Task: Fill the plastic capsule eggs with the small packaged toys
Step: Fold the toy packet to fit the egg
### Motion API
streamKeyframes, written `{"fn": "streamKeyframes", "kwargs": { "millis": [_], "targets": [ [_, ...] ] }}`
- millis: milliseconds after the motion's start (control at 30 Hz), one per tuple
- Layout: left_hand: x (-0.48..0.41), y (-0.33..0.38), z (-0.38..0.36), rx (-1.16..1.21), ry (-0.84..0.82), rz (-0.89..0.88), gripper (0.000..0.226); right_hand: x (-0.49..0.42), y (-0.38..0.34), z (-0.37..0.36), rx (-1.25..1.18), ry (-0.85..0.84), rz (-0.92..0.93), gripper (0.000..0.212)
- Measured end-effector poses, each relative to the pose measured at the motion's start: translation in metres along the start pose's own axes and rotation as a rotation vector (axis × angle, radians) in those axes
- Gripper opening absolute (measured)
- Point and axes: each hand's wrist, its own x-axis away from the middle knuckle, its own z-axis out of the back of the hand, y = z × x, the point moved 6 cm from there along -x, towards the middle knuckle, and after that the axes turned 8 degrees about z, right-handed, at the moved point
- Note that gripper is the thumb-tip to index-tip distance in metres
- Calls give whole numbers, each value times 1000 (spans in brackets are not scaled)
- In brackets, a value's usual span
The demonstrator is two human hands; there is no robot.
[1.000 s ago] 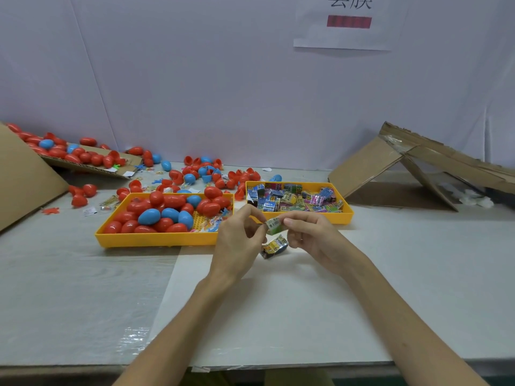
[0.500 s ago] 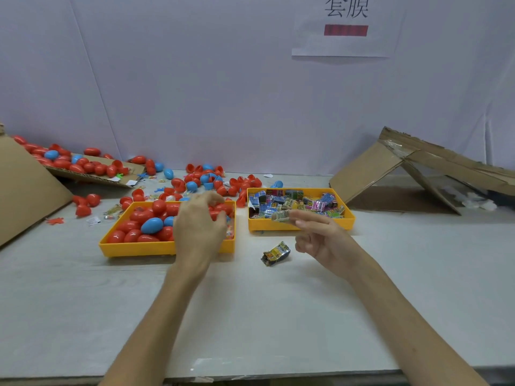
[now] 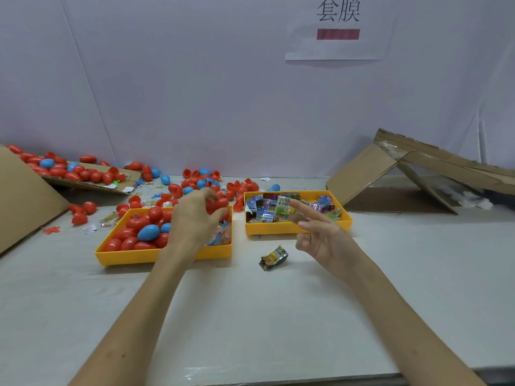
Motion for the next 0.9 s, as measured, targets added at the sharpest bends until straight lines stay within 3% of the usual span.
{"fn": "streamKeyframes", "kwargs": {
  "millis": [133,367,500,900],
  "targets": [
    [32,38,-1,435,-111,-138,30,1,0,-4,-35,3,-15,39],
    [65,44,-20,820,-204,33,31,3,-3,-4,-6,-16,2,35],
    [67,42,-19,861,-229,57,36,3,0,-7,61,-62,2,33],
    [71,46,-18,820,-256,6,20,5,1,-11,104,-95,10,31]
  ]
}}
